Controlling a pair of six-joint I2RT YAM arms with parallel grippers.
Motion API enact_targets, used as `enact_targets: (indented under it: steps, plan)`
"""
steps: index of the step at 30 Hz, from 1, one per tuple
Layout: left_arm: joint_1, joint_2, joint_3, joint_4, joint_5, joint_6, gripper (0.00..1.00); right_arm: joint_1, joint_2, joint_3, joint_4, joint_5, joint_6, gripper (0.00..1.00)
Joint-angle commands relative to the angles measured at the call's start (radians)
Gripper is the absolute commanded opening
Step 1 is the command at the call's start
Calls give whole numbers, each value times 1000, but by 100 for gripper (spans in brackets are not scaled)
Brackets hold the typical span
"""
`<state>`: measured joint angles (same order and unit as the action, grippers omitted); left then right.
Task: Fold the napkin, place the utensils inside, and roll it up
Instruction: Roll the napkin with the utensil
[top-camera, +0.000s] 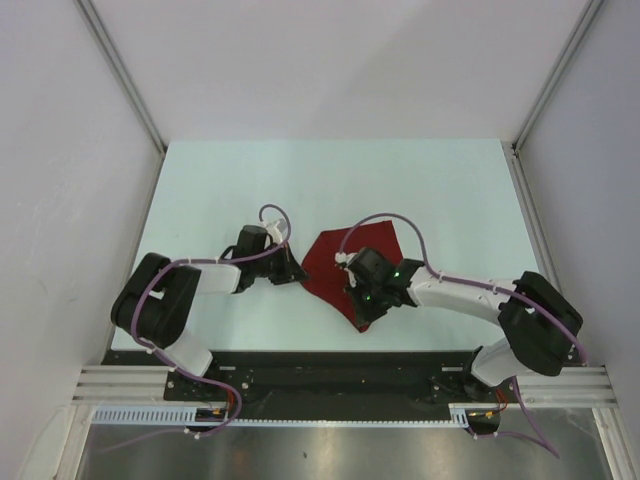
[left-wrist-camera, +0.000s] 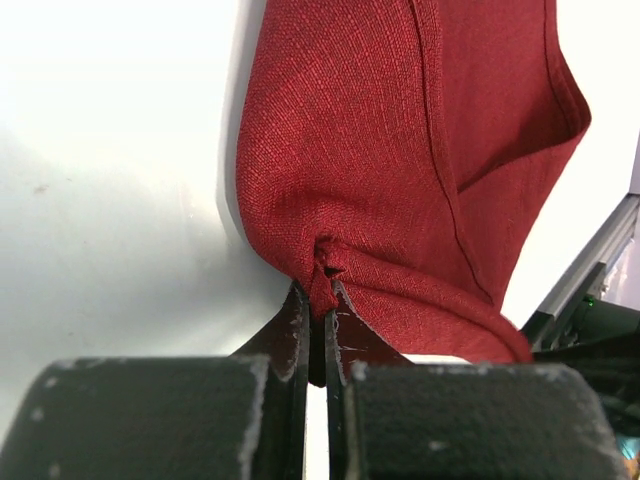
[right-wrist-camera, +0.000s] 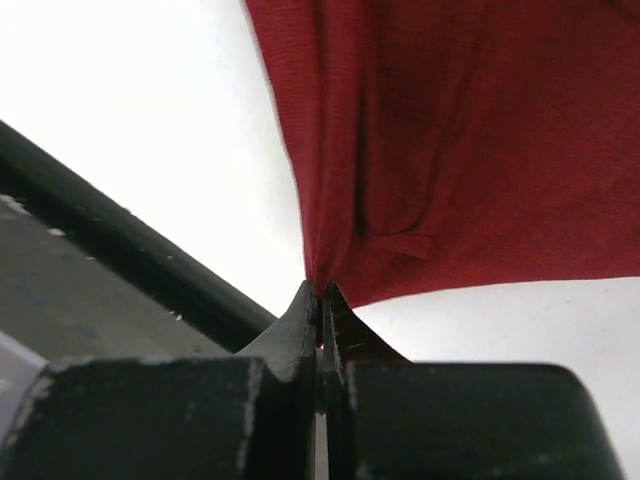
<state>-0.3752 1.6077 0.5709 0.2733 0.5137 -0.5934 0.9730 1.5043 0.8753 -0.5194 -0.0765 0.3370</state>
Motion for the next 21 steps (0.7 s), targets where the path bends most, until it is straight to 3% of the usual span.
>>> enact_targets:
  steps: [1,8,21]
  plan:
    - [7,-29,55,-35,-52,50,0,-129,-38,-33,62,-285,-24,0]
    - [7,-5,86,-69,-72,81,0,-269,48,-44,24,-379,-29,0]
    - [7,31,119,-94,-87,106,0,-310,168,-27,-39,-235,-16,0]
